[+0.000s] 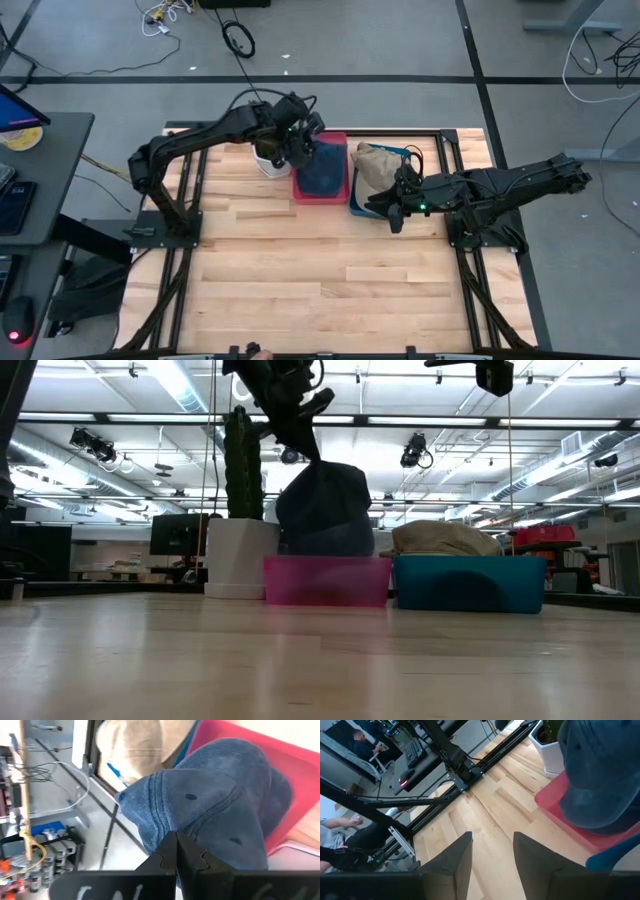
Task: Pick & Place hat
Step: Put the blue cap into the pink bin
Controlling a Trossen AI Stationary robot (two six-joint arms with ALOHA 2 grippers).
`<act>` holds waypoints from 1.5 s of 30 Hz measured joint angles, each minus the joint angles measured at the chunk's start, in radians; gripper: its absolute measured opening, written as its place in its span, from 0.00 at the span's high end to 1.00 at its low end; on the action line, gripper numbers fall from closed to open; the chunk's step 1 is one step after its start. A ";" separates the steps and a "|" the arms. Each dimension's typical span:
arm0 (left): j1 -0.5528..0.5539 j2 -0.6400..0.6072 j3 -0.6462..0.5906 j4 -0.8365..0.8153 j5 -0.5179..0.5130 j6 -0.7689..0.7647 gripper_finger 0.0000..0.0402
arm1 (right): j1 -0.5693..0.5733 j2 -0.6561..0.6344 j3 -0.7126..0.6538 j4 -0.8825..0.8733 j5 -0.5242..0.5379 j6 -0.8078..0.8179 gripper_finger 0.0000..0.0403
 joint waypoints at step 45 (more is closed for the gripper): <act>0.023 0.163 0.000 0.094 -0.083 -0.327 1.00 | 0.001 0.003 0.000 -0.021 0.000 -0.004 0.64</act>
